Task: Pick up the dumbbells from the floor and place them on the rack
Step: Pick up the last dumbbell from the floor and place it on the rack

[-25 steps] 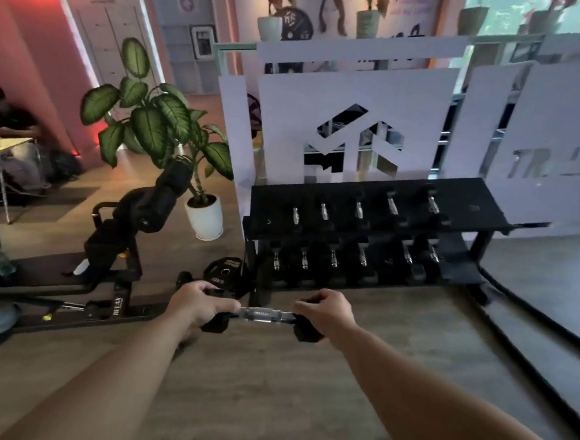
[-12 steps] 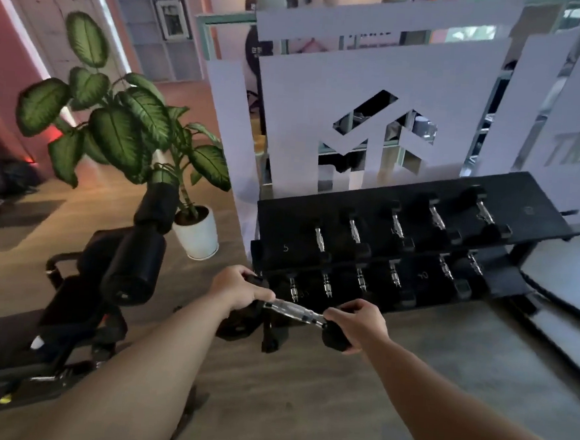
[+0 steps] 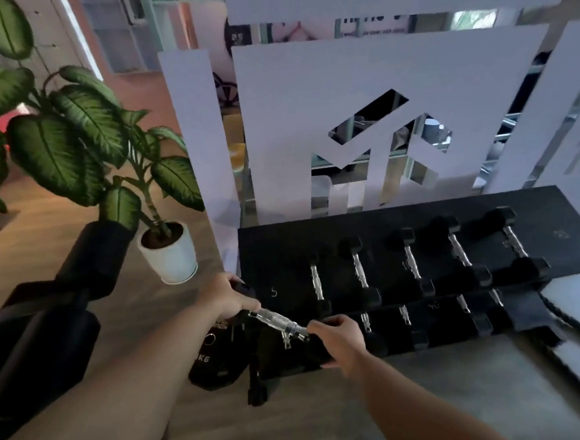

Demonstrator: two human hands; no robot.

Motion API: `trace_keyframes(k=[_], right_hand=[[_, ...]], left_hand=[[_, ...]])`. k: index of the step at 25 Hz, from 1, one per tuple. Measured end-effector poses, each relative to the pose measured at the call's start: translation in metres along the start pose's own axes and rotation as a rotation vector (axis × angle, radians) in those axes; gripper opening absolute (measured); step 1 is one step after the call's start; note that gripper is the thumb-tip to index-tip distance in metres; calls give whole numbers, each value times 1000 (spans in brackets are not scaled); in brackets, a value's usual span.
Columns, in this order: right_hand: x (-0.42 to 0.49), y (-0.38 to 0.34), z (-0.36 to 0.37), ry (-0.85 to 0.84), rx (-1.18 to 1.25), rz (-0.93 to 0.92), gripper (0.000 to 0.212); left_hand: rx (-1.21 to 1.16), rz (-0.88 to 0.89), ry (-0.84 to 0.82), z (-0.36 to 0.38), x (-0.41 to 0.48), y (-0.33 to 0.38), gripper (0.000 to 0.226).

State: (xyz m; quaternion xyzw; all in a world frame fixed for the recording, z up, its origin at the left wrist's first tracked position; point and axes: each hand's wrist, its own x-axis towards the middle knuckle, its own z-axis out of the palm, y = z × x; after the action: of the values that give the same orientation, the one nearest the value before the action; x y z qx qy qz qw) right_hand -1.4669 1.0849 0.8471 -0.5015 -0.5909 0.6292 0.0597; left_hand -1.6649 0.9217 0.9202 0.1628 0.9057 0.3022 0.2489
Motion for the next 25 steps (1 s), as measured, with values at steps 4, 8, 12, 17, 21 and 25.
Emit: trace_keyframes(k=[4, 8, 12, 17, 21, 25], right_hand=[[49, -33, 29, -12, 11, 5, 45], [104, -43, 69, 70, 123, 72, 46], [147, -36, 114, 191, 281, 159, 46], [193, -18, 171, 337, 353, 266, 52], [221, -2, 205, 394, 374, 356, 53], [250, 9, 230, 419, 359, 423, 55]], left_hand=[[61, 9, -12, -25, 60, 9, 68], [143, 99, -101, -33, 152, 18, 70], [237, 233, -194, -23, 238, 22, 61], [415, 416, -340, 3, 328, 15, 66], [506, 524, -456, 31, 376, 12, 72], [556, 599, -529, 59, 413, 4, 69]])
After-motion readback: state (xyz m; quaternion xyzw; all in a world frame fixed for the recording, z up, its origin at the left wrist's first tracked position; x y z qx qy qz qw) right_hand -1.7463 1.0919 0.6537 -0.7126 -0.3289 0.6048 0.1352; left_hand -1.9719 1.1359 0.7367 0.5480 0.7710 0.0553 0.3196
